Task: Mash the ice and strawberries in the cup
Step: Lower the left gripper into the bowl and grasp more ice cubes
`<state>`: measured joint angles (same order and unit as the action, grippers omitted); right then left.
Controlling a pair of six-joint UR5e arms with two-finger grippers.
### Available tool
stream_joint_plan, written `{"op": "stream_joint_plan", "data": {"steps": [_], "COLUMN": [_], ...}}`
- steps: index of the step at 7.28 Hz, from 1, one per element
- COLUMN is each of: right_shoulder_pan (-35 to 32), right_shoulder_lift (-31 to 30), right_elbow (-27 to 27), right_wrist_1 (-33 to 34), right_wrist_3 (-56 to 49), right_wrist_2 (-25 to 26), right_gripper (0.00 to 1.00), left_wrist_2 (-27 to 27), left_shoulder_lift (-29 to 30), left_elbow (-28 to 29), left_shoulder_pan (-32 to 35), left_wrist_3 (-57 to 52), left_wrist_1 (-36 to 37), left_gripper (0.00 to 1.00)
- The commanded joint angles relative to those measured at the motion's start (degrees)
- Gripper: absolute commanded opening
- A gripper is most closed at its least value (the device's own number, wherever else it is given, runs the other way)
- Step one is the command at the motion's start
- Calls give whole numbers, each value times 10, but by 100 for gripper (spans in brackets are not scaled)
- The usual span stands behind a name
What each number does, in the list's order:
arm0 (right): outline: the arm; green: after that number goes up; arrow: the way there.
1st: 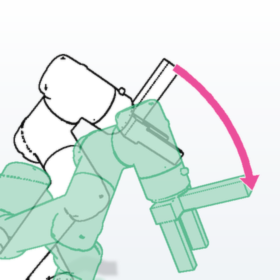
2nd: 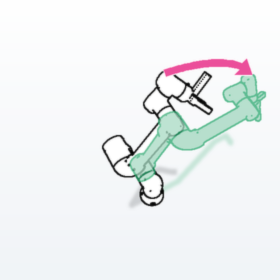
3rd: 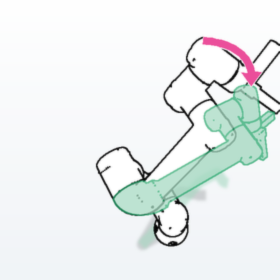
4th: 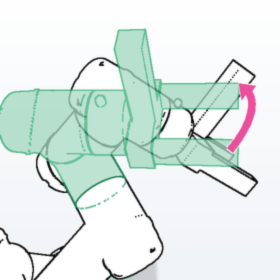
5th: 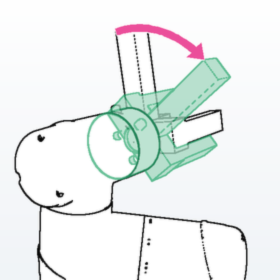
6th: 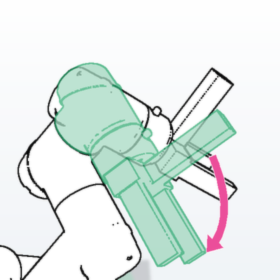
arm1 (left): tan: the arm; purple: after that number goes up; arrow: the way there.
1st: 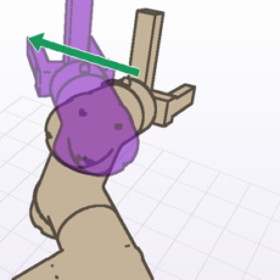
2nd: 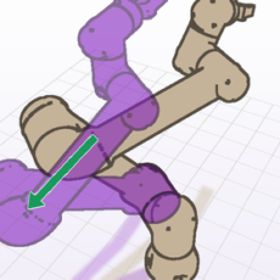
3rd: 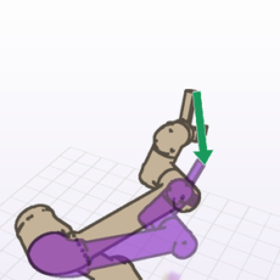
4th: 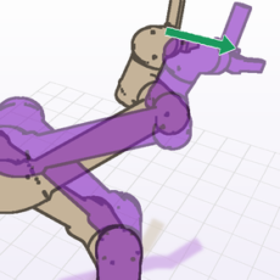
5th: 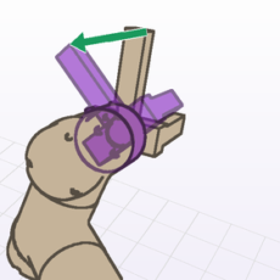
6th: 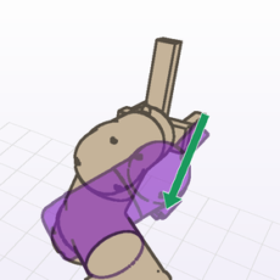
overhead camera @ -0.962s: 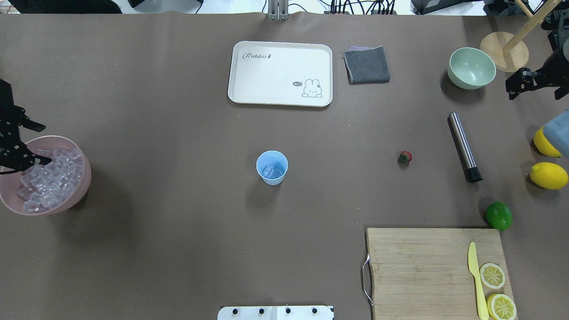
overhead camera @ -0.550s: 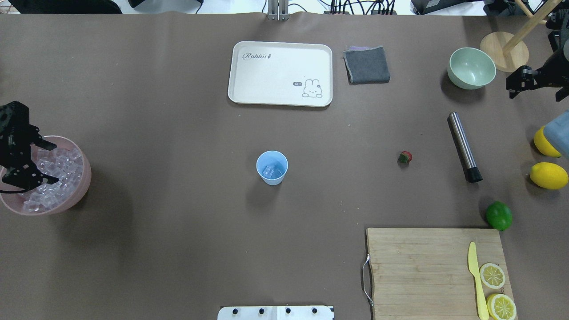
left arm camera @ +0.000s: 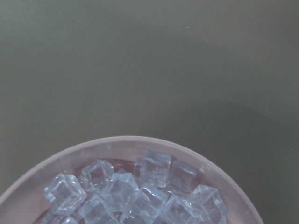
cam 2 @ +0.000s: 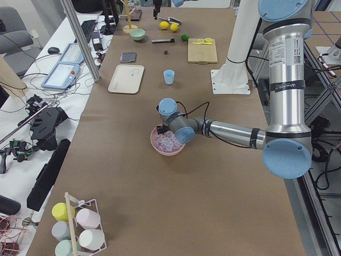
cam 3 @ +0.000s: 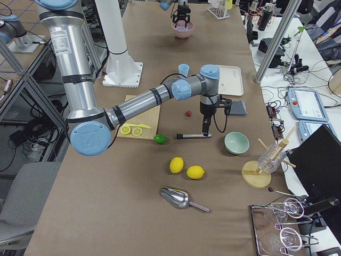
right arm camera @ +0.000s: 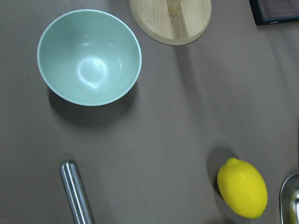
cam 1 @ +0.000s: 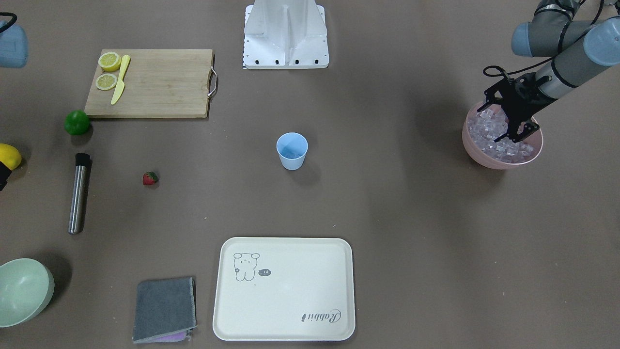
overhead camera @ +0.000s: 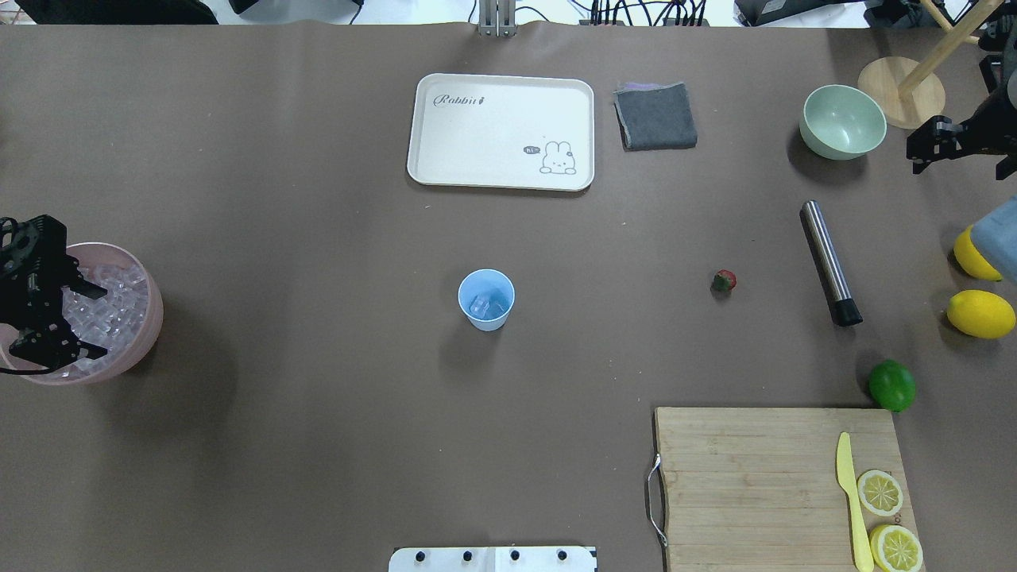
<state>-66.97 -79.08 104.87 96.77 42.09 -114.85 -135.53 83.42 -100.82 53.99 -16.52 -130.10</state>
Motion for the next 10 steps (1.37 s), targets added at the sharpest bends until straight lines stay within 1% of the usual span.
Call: {"op": "stream_joint_plan", "data": {"steps": [1,3,9,10], "right_shoulder_pan": [0,0,2,2], "right_shoulder_lift": [2,4,4,3], "right_elbow": [2,0,1,1], "right_wrist_1": [0,-1,-1,-1], "right_wrist_3": [1,2,3,3], "right_wrist_2": [2,2,2,2], "right_gripper": [100,100,100,100], "left_wrist_2": [0,0,-4,1], "left_shoulder_lift": [-11,-19,-19,-18], "left_elbow": [0,-3,-2,0], "left_shoulder_pan": [-3,-3,-4,-5], "left_wrist_3": [0,0,1,1], "left_wrist_1": [0,-1,-2,-2], "left_gripper": [96,96,97,75]}}
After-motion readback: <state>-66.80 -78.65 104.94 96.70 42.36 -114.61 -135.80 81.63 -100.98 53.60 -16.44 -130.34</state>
